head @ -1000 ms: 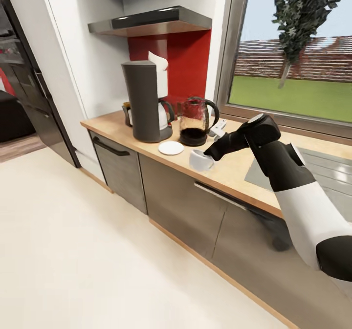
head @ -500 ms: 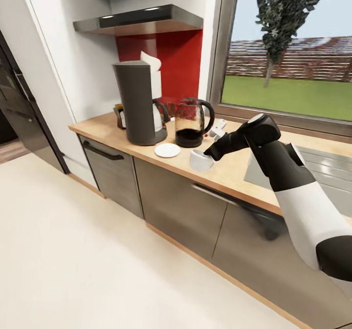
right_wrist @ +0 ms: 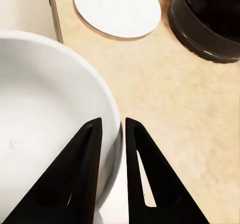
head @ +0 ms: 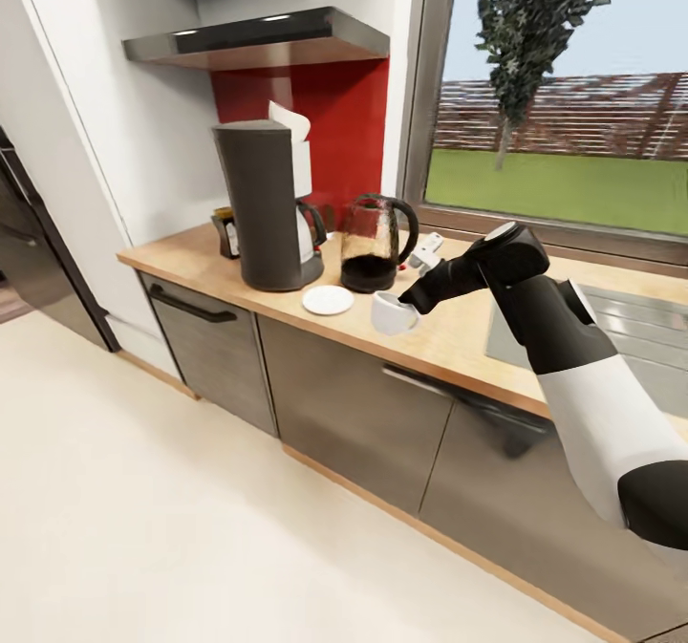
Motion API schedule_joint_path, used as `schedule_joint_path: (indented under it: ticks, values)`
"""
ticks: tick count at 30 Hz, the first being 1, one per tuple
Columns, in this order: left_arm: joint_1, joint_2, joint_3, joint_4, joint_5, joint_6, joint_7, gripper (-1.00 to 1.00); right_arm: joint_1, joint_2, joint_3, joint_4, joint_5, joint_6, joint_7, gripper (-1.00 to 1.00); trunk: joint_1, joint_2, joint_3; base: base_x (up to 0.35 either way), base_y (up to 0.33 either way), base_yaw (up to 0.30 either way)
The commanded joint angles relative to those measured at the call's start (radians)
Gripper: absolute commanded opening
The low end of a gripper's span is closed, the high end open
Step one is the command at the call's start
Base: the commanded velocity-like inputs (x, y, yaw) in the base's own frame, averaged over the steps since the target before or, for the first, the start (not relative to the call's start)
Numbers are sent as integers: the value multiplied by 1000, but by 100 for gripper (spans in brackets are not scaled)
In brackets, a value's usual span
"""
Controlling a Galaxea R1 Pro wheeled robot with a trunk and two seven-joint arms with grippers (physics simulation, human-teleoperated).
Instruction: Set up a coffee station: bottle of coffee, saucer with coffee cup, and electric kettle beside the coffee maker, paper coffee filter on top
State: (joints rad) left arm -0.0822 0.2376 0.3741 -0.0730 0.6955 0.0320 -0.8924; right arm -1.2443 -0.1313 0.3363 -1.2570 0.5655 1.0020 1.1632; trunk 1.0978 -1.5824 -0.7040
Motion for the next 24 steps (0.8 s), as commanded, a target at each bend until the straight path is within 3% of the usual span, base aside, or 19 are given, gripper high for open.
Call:
schedule_joint_path:
  ticks: [1, 9, 17, 24]
  values:
    - [-1, 0, 1, 1, 2, 3, -3, 100, -1, 0, 1, -1, 10, 5, 10, -100, 0, 0, -1, 63, 256, -21]
    - [-1, 0, 1, 1, 2, 3, -3, 100, -1, -1, 1, -1, 10, 4, 10, -100, 0, 0, -1, 70, 275, -22]
    - [-1, 0, 1, 1, 2, 3, -3, 100, -1, -1, 1, 0, 10, 4, 10, -100, 0, 0, 1, 13, 57, -228]
    - [-1, 0, 1, 1, 2, 3, -3, 100, -1, -1, 1, 1, 11, 4, 10, -100, 0, 0, 2, 108, 268, -38]
